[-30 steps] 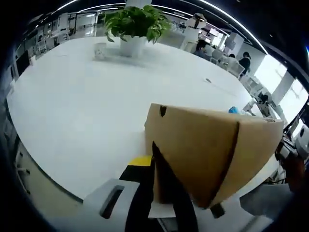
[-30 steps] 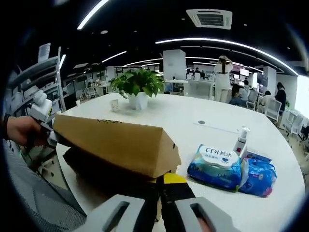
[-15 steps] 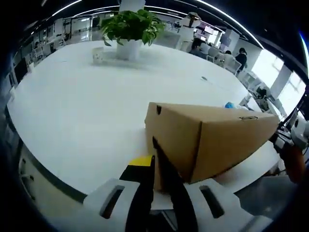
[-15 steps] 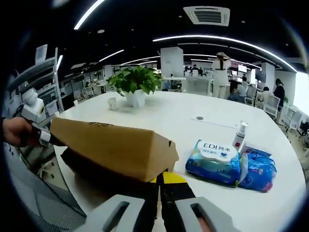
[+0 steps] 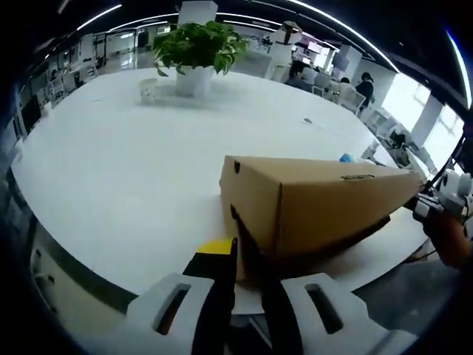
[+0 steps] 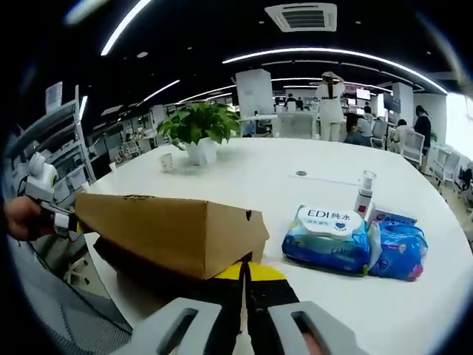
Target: Operate the shoe box by opening the lid, removing the specified soft item, and placing it in the target area until the item is outside and the box remains undamaged.
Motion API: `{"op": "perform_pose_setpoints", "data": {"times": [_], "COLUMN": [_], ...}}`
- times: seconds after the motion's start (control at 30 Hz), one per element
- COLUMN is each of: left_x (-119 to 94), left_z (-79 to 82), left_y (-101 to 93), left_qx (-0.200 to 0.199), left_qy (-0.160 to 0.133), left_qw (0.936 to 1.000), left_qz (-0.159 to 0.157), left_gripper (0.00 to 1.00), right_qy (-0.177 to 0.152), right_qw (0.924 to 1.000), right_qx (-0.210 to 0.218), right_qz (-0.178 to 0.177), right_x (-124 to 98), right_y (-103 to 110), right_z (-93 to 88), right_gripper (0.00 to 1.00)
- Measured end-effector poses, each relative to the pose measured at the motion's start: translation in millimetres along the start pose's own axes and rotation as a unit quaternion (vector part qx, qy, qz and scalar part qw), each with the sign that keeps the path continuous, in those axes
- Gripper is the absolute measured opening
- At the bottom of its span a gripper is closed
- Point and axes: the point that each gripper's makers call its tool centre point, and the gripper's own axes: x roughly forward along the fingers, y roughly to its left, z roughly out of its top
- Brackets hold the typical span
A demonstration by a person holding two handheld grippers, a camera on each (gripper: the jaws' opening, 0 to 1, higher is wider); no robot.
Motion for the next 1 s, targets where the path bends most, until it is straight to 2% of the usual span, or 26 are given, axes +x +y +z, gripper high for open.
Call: {"op": "perform_pose_setpoints", "data": {"times": [0.27, 0.53, 1.0], "left_x": [-5, -8, -16], "left_z": [-7.0, -7.9, -9.0], "left_y": [-3.7, 1.4, 22.2], "left_qx": [0.012, 0.039, 0.015], "left_qy": [-0.005, -0.005, -0.007], "left_qw": [0.9999, 0.9992, 0.9994], "left_qz": [-0.008, 0.000, 0.030], "left_gripper": [0.10, 0.11, 0.10], "right_qy": [0.008, 0.019, 0.037], "right_qw": [0.9999, 0.9998, 0.9992], "right_qx": [0.003, 0.000, 0.005], "right_qz": [0.011, 0.010, -0.014], "right_x": [3, 5, 3], "right_y": [6, 5, -8], "right_z": [-5.4, -10.8, -19.3], "right_gripper": [0.00, 0.00, 0.00]}}
